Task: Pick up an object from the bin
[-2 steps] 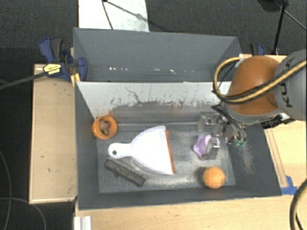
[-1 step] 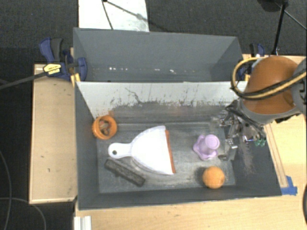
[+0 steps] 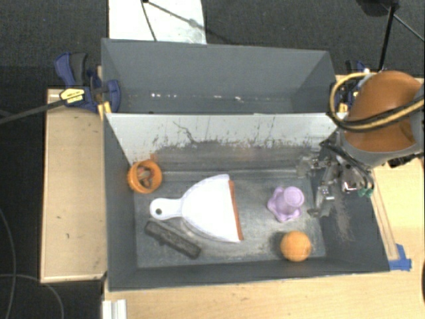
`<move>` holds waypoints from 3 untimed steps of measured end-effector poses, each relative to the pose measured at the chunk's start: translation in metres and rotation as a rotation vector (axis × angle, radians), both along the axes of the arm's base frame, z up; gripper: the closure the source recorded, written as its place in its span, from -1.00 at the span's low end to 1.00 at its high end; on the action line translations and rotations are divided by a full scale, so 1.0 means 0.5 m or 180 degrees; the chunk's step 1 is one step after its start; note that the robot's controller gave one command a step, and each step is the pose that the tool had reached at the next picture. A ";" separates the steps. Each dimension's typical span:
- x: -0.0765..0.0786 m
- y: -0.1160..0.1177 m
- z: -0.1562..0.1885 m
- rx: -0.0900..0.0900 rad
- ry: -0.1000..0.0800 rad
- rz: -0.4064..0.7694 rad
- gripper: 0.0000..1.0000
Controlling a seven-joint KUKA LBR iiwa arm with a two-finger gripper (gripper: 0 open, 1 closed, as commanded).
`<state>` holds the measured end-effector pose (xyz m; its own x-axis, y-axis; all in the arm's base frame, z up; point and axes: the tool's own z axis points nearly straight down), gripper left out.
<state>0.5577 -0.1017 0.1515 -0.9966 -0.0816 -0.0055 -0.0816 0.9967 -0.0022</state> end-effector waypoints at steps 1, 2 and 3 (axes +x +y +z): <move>0.035 0.043 -0.122 0.0003 0.0000 0.0467 -1.00; 0.057 0.044 -0.157 0.0000 0.0025 -0.0658 1.00; 0.057 0.044 -0.157 0.0000 0.0025 -0.0657 1.00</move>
Offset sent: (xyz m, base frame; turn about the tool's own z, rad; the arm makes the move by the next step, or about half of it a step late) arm 0.0276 0.0243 -0.0815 0.2064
